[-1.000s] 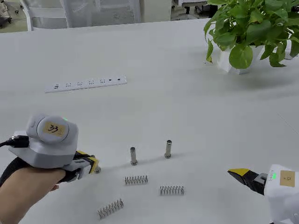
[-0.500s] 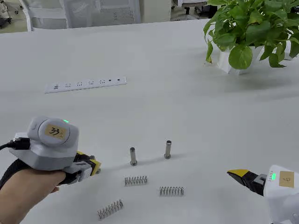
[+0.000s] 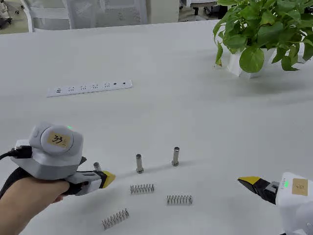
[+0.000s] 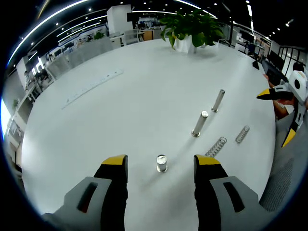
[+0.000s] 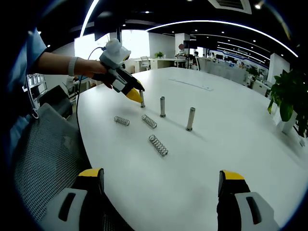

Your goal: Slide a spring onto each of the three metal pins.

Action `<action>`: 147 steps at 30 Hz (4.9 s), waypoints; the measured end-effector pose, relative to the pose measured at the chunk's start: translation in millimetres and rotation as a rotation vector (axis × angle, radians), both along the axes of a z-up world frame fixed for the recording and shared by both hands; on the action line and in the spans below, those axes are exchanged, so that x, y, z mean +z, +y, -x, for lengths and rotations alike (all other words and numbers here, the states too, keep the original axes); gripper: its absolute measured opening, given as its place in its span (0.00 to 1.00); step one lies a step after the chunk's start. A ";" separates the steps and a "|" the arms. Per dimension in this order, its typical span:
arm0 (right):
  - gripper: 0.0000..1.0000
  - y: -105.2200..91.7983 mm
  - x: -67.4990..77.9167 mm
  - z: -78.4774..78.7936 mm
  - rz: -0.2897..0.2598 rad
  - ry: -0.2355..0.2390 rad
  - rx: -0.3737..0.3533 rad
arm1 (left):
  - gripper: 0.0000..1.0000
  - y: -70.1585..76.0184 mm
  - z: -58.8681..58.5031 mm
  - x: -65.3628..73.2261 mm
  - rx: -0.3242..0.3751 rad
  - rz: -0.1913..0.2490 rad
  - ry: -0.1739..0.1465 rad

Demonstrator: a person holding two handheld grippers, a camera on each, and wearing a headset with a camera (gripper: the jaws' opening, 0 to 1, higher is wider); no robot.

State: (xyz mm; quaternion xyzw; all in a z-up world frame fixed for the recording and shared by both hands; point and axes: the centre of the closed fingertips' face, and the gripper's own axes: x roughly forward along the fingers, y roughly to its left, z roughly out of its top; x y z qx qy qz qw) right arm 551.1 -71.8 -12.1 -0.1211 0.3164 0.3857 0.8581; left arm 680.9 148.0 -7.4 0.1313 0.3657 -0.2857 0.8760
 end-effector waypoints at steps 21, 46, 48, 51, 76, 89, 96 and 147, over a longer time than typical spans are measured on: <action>0.99 -9.6 9.5 -13.7 0.003 -0.046 -0.047 | 0.99 -1.0 19.5 10.6 -0.102 0.105 -0.076; 0.99 -10.3 18.2 -25.5 0.025 -0.065 -0.002 | 0.99 14.3 73.2 10.1 -0.134 0.135 -0.062; 0.99 -9.9 18.6 -25.7 0.025 -0.064 0.003 | 0.99 15.8 76.9 7.5 -0.130 0.136 -0.057; 0.99 -9.9 18.8 -27.5 0.029 -0.067 0.006 | 0.99 13.9 83.4 4.6 -0.125 0.149 -0.048; 0.99 -7.0 17.6 -24.8 0.030 -0.059 0.008 | 0.85 6.5 94.8 -15.3 -0.127 0.137 -0.065; 0.99 -7.1 16.6 -19.9 0.026 -0.050 0.005 | 0.43 -6.9 95.5 -22.0 -0.232 0.040 -0.029; 0.99 -7.0 15.4 -17.6 0.024 -0.045 0.004 | 0.30 -13.5 94.2 -28.2 -0.254 0.031 0.023; 0.99 -2.9 14.5 -14.4 0.005 -0.041 0.001 | 0.07 -17.0 97.4 -41.8 -0.317 -0.104 0.169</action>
